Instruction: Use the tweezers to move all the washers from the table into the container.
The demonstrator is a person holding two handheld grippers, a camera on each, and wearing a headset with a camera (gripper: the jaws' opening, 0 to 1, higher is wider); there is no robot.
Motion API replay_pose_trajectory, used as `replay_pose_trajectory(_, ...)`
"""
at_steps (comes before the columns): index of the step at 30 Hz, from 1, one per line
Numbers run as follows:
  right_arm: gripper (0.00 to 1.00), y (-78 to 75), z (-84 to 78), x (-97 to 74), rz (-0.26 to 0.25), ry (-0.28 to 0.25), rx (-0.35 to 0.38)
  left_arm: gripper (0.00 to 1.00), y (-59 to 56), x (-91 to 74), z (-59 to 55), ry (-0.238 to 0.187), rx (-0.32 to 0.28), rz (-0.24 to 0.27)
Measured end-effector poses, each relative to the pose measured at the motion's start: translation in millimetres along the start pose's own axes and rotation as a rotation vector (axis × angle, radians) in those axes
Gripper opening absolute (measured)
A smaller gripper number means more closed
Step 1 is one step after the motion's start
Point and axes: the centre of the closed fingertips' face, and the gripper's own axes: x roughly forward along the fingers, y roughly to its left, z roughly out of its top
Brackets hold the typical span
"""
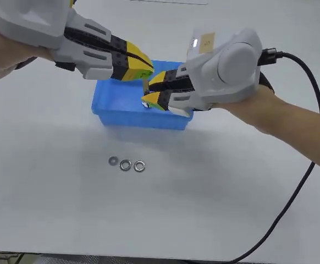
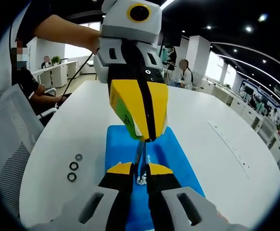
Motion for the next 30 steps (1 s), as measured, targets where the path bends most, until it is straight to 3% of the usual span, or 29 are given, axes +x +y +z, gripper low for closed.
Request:
replay_pose_trajectory(7, 0.12, -1.5, 17.4, -11.2, -0.028, -0.031, -0.015, 0.05, -1.5, -11.5, 14.4, -0.027, 0.000, 0.014)
replay_pose_trajectory(14, 0.12, 3.6, 31.6, -21.5, -0.040, -0.058, -0.038, 0.05, -15.2, -23.8, 30.9, -0.043, 0.023, 0.012)
replay_pose_trajectory(23, 0.12, 32.6, 46.3, -37.5, -0.029, -0.073, -0.074, 0.05, -45.9, -33.0, 41.4, -0.050, 0.040, -0.003)
replay_pose_trajectory(30, 0.11, 56.9, 44.5, -42.5, -0.006, -0.074, -0.075, 0.06, -76.6, -35.8, 35.8, -0.050, 0.028, -0.024)
